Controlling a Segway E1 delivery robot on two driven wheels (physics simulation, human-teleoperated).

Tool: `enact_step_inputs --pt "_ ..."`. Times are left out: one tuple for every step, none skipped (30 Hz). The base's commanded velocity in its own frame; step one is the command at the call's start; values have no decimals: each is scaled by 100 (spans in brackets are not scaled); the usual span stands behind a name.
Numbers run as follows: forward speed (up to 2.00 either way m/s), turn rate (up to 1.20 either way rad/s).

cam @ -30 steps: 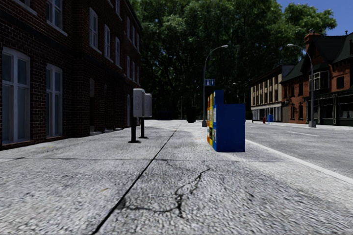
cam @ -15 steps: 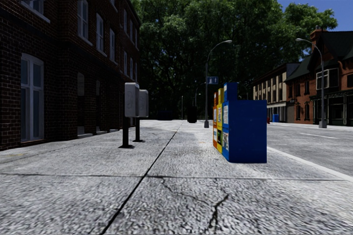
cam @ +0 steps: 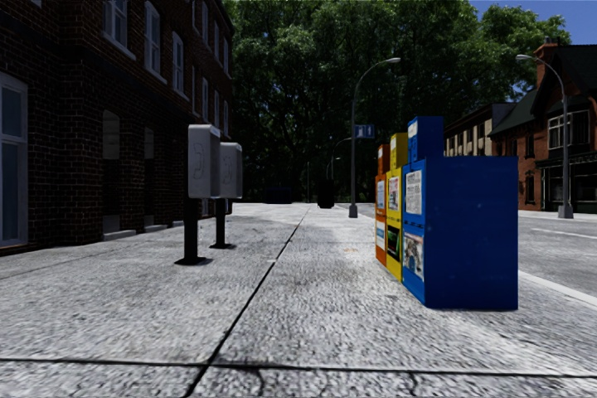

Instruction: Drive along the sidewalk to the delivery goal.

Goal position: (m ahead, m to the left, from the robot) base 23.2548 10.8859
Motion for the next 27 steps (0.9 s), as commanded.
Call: enact_step_inputs --pt "200 0" --pt "200 0" --pt "200 0" --pt "200 0" --pt "200 0" --pt "200 0" --pt "200 0" --pt "200 0" --pt "200 0" --pt "200 0" --pt "200 0" --pt "200 0" --pt "200 0" --pt "200 0" --pt "200 0" --pt "200 0" --pt "200 0" --pt "200 0" --pt "200 0" --pt "200 0" --pt "200 0" --pt "200 0" --pt "200 0" --pt "200 0" --pt "200 0" --pt "200 22" --pt "200 22"
